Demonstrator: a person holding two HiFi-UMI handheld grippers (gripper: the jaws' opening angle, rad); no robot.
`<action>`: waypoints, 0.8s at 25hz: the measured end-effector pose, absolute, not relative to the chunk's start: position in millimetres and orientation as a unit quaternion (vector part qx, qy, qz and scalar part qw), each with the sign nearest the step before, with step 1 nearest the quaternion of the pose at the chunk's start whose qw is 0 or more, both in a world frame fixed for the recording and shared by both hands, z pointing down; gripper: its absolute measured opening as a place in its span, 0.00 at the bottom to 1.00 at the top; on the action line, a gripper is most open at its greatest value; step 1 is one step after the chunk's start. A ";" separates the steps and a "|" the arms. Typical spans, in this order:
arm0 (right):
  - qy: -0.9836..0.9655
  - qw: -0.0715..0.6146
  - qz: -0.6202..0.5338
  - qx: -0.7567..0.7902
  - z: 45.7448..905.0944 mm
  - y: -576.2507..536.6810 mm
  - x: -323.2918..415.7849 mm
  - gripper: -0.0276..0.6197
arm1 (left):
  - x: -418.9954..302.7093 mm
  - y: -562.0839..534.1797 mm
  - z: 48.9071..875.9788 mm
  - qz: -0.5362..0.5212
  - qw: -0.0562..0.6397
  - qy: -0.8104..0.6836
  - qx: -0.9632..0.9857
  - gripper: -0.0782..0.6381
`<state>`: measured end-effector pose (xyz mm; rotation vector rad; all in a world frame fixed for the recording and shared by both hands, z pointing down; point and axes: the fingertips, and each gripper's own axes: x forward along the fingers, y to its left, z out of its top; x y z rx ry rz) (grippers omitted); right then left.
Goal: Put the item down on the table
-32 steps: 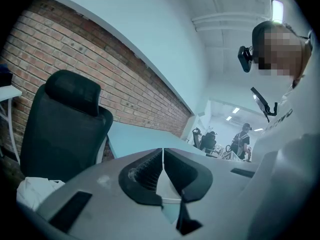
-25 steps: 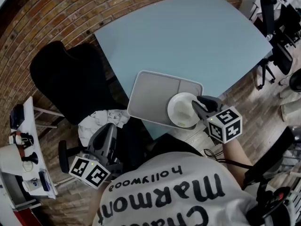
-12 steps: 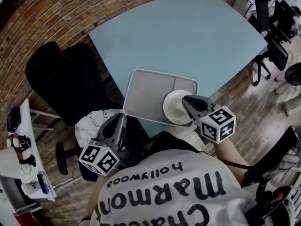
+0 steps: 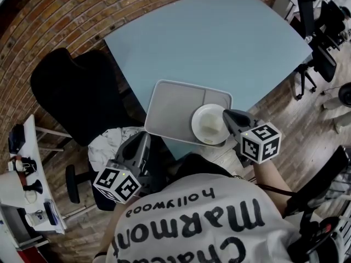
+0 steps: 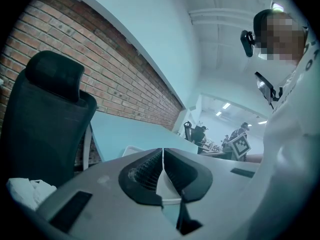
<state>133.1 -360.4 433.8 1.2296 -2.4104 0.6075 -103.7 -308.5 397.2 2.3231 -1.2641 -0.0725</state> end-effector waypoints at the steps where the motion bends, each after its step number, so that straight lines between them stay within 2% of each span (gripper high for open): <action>1: -0.852 0.186 0.212 0.440 433.7 -361.2 135.0 0.06 | -104.5 -308.2 397.6 -0.025 0.245 -0.465 0.850 0.13; 12: -0.837 0.198 0.222 0.458 440.0 -362.8 148.0 0.06 | -100.8 -306.1 397.1 -0.025 0.249 -0.459 0.853 0.13; 20: -0.830 0.195 0.233 0.468 441.8 -361.6 158.0 0.06 | -97.1 -305.0 407.6 0.016 0.245 -0.467 0.850 0.13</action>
